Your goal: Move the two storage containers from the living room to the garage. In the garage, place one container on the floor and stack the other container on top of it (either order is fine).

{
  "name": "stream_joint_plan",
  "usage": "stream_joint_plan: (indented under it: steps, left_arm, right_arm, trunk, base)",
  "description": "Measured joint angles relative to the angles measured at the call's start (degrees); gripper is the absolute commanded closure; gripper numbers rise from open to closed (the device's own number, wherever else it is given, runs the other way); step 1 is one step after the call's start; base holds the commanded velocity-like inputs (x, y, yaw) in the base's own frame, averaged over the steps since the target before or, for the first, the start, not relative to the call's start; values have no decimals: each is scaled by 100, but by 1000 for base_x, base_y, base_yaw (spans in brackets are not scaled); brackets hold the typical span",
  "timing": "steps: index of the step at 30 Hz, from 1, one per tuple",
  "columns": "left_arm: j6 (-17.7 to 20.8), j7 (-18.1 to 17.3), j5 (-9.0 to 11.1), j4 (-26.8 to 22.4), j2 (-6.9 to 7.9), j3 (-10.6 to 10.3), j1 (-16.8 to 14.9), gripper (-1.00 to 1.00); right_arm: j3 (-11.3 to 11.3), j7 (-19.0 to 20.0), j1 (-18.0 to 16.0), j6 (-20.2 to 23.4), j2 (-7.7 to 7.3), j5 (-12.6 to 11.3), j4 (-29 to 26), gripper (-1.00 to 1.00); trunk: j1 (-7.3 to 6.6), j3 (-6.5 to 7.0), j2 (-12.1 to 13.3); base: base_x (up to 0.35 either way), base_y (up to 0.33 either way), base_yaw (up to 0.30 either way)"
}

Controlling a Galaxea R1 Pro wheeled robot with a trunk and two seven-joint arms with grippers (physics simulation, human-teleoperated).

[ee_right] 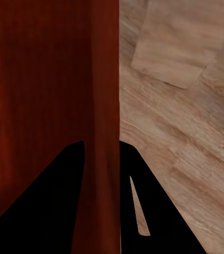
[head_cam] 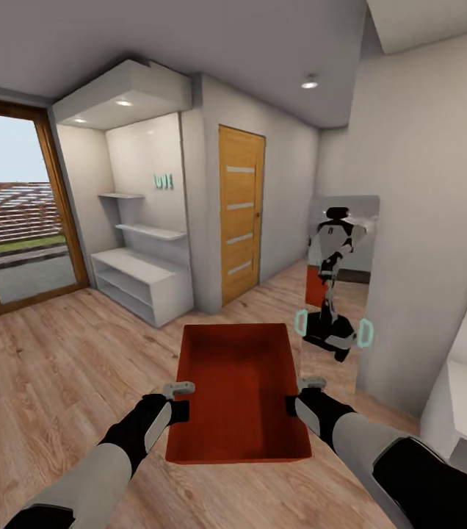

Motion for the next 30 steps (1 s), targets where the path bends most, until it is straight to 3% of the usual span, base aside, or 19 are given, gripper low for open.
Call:
stream_joint_plan:
  steps: [15, 30]
  left_arm:
    - [2, -10, -20, -1, -1, 10, 0, 100]
    - [1, -11, -22, 1, -2, 10, -1, 100]
  right_arm:
    - [-3, 0, 0, -1, 0, -1, 1, 100]
    - [-4, -1, 1, 0, -1, -1, 0, 100]
  trunk:
    - [0, 0, 0]
    - [0, 0, 0]
  base:
    - [322, 0, 262]
    - [322, 0, 18]
